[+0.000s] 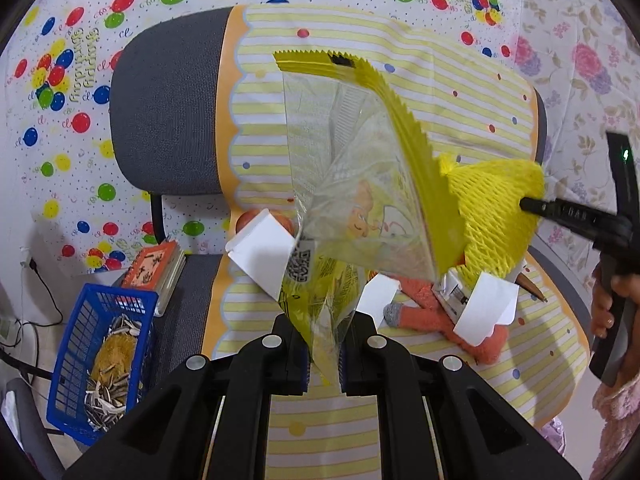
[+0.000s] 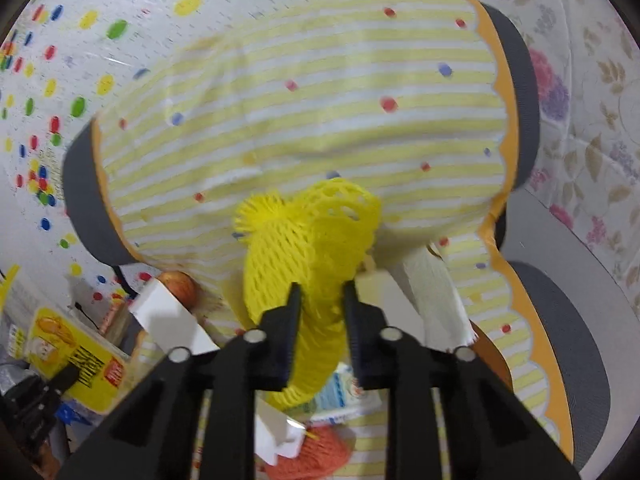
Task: Collect trash
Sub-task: 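Carry the snack bag and foam net over the pink trash bin, then open both tools to drop the bag and net into the bin, then grasp the white paper sheet with the right tool, then carry the white paper to the bin and release it with the right tool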
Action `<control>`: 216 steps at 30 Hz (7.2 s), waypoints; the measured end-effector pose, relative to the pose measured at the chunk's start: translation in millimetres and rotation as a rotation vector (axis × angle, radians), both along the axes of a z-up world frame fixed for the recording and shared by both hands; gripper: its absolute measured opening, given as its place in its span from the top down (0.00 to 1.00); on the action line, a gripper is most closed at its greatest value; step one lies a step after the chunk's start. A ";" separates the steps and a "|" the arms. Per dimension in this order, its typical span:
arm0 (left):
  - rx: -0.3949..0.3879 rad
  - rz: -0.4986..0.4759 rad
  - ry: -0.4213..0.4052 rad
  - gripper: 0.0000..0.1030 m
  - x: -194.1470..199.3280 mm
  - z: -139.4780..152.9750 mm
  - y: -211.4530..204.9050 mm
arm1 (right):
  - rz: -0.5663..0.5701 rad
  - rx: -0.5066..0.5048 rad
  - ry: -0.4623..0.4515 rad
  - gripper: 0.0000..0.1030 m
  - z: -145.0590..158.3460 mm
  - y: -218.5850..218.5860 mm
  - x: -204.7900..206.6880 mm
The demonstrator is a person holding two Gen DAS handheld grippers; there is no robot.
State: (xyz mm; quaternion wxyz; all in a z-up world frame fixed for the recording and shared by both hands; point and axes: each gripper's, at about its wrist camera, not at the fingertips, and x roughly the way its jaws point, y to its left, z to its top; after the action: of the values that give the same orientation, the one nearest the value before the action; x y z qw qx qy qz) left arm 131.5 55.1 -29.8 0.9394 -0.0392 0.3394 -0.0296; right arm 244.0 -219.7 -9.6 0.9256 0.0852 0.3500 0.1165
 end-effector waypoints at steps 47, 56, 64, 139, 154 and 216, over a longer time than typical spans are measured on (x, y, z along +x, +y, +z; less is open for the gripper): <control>-0.031 -0.754 -0.028 0.87 -168.3 -40.8 -251.9 | -0.455 -0.268 0.029 0.88 -18.2 -133.6 -369.7; 0.011 -0.836 0.041 0.85 -169.7 -83.6 -301.2 | -0.520 -0.263 0.192 0.88 -79.6 -164.5 -373.1; 0.044 -0.900 0.137 0.73 -159.2 -117.0 -333.1 | -0.513 -0.219 0.295 0.82 -125.7 -180.6 -351.0; 0.080 0.063 0.090 0.15 -30.2 -69.2 11.1 | 0.144 -0.087 0.118 0.40 -87.7 60.7 -151.5; 0.051 0.051 0.123 0.15 -37.3 -79.6 15.8 | 0.131 0.067 0.166 0.96 -96.3 55.7 -134.5; -0.019 -0.161 -0.179 0.99 -111.9 30.4 -47.0 | 0.019 -0.068 -0.054 0.98 -16.0 -0.1 -221.0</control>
State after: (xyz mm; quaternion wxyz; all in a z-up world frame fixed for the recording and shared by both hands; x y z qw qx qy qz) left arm 19.6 8.1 0.6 0.9600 -0.0179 0.2562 -0.1114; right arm 23.0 -219.8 -25.6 0.9359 0.0473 0.3293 0.1155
